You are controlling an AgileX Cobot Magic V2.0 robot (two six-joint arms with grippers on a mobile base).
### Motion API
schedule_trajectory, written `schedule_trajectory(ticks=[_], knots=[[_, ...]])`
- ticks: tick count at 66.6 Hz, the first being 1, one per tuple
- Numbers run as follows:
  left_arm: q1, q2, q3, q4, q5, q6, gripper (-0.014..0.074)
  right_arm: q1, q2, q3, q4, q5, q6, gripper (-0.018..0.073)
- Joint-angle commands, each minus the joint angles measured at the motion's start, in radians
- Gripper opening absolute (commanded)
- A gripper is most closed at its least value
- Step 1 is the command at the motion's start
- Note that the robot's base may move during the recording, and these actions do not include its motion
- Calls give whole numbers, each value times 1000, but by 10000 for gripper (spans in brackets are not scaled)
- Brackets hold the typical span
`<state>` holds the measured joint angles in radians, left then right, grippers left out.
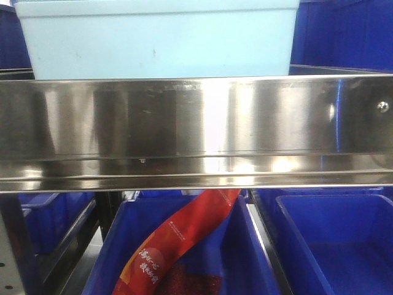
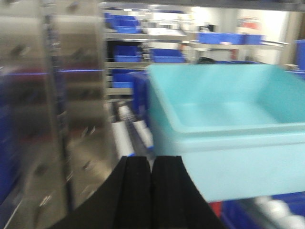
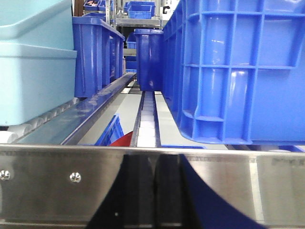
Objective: Move two blue bins to right shelf middle
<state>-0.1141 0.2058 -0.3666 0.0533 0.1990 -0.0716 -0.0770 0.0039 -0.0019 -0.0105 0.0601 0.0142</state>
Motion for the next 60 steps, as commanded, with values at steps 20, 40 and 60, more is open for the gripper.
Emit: schedule_trajectory(ticks=[20, 40, 60], knots=[[117, -202, 263, -53, -42, 26, -111, -4, -4, 2, -2, -24, 0, -163], [117, -206, 367, -8, -159, -10, -111, -4, -4, 2, -2, -24, 0, -163], [117, -206, 367, -23, -142, -13, -111, -4, -4, 2, -2, -24, 0, -163]])
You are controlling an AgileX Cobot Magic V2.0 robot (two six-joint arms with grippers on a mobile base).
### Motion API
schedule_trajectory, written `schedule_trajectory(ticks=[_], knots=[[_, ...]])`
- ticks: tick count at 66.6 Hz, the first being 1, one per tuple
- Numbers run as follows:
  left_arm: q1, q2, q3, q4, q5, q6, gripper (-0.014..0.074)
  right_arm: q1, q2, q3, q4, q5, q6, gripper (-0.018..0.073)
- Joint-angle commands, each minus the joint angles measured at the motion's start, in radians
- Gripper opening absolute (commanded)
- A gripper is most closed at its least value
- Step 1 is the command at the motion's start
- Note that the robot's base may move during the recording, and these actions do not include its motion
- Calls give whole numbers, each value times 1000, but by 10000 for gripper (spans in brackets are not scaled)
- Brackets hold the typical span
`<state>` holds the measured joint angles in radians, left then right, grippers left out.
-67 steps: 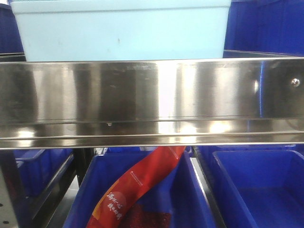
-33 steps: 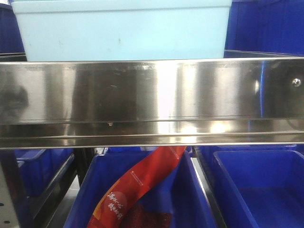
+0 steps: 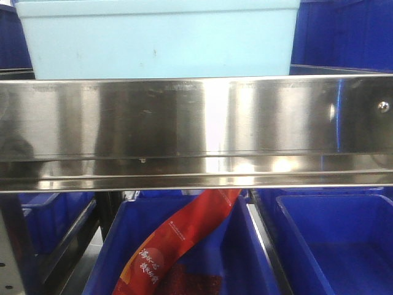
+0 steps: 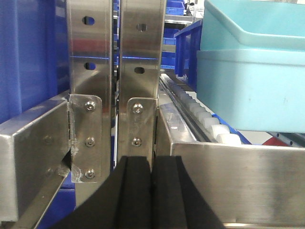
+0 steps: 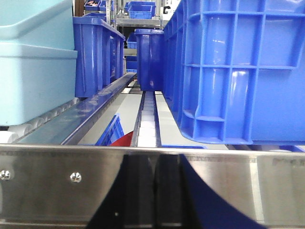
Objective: Move two blue bins to right shelf middle
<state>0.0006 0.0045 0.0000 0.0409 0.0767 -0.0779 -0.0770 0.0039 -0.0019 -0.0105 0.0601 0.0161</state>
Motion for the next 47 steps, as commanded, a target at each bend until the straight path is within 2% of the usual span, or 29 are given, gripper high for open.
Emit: schedule_trajectory(ticks=[1, 47], knots=[[2, -5, 0, -10, -20, -6, -111, -4, -4, 2, -2, -24, -1, -163], [2, -5, 0, -10, -20, -6, -111, -4, -4, 2, -2, -24, -1, -163]])
